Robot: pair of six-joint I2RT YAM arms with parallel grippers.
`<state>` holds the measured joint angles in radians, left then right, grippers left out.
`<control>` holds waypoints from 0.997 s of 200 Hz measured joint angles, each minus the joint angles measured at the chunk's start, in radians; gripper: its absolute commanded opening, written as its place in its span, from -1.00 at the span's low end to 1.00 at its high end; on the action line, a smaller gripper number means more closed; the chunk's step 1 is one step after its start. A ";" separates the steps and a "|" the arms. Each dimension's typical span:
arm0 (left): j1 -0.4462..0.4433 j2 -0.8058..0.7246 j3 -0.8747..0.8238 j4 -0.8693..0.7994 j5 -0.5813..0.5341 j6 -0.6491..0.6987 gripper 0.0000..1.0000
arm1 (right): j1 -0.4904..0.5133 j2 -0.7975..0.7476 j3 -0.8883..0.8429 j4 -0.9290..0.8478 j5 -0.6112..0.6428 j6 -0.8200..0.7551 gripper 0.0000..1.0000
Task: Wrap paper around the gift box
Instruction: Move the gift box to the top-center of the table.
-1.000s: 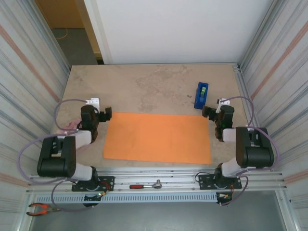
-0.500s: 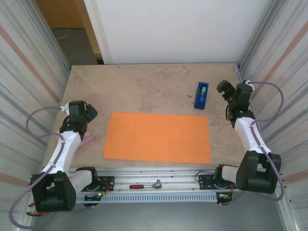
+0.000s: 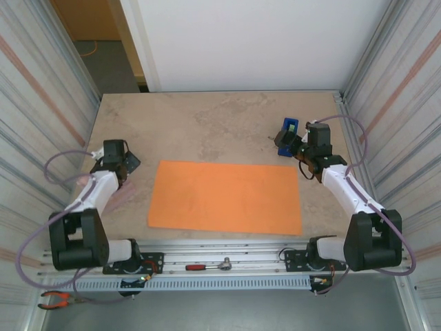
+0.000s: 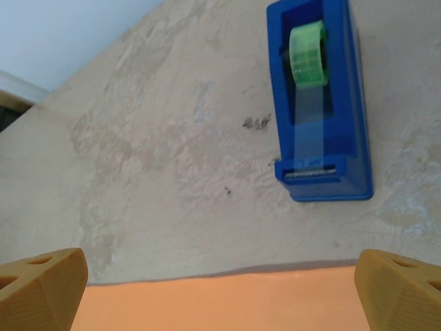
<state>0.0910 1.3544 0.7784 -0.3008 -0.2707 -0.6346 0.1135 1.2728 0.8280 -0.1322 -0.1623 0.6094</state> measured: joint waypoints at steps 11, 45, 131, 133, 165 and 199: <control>0.002 0.081 0.065 0.019 0.012 0.026 0.98 | 0.004 -0.011 -0.002 -0.013 -0.012 -0.006 0.96; 0.007 0.344 0.328 0.055 0.083 0.095 0.97 | 0.021 -0.105 -0.028 -0.065 -0.026 -0.019 0.96; -0.217 0.824 0.974 0.010 0.230 0.190 0.97 | 0.027 -0.229 -0.032 -0.216 -0.024 -0.026 0.96; -0.228 0.827 0.978 0.010 0.231 0.190 0.97 | 0.027 -0.228 -0.032 -0.217 -0.025 -0.026 0.96; -0.399 0.839 0.996 0.014 0.264 0.194 0.97 | 0.027 -0.196 -0.032 -0.215 -0.041 -0.026 0.96; -0.540 0.807 0.959 0.024 0.322 0.195 0.97 | 0.027 -0.121 -0.026 -0.205 -0.064 -0.022 0.96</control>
<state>-0.4492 2.1612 1.7374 -0.2768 0.0509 -0.4397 0.1402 1.1522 0.8017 -0.3374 -0.2268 0.5873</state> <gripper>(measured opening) 0.986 0.980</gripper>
